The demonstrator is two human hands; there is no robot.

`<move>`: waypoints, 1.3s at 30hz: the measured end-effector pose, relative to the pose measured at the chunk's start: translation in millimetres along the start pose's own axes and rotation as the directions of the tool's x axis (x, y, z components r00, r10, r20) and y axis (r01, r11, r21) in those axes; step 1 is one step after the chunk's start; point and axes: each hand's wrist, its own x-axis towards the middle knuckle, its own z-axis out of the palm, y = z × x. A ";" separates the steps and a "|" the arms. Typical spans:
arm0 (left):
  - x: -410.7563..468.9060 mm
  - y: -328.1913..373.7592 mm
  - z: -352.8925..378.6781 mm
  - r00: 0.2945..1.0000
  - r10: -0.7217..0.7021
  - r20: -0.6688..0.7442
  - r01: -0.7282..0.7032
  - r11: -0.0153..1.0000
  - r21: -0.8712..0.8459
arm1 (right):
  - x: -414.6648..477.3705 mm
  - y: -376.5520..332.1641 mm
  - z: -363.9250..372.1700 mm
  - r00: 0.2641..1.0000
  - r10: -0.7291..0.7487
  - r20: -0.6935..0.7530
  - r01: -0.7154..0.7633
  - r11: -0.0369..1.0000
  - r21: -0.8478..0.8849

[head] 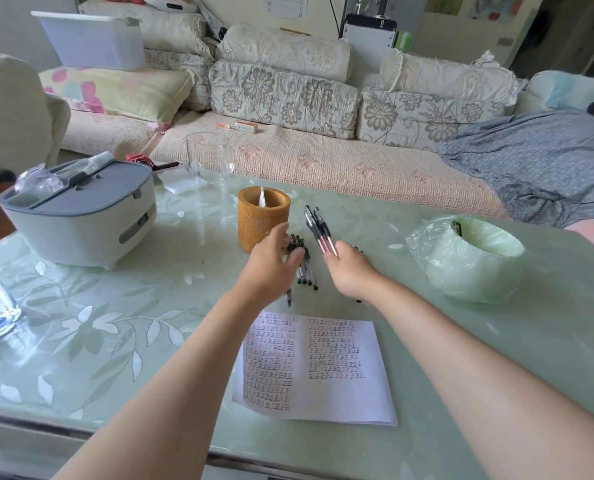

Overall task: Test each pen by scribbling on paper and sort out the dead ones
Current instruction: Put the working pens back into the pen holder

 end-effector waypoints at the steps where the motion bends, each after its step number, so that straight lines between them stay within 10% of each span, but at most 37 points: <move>1: 0.3 6.9 -4.8 0.999 -0.024 -0.033 0.019 0.991 -0.134 | -4.7 -1.8 -1.6 0.998 -0.036 0.051 0.027 0.986 0.162; 5: 2.1 22.2 -23.5 0.992 -0.091 -0.089 0.040 0.888 -0.458 | -28.3 -10.7 -6.3 0.931 -0.217 0.293 0.040 0.860 0.508; 9: -5.6 30.0 -43.3 0.998 -0.035 -0.060 0.012 0.937 -0.349 | -43.4 -20.5 -4.4 0.855 -0.319 0.409 0.057 0.842 0.537; 21: -32.4 39.0 -68.6 0.961 0.273 -0.037 -0.267 0.957 0.114 | -48.3 -51.7 24.8 0.844 -0.443 0.303 0.250 0.824 0.509; 39: -17.4 -3.0 -89.5 0.965 0.082 -0.251 -0.102 0.993 -0.067 | -9.4 -74.9 60.9 0.882 -0.423 0.210 0.338 0.876 0.344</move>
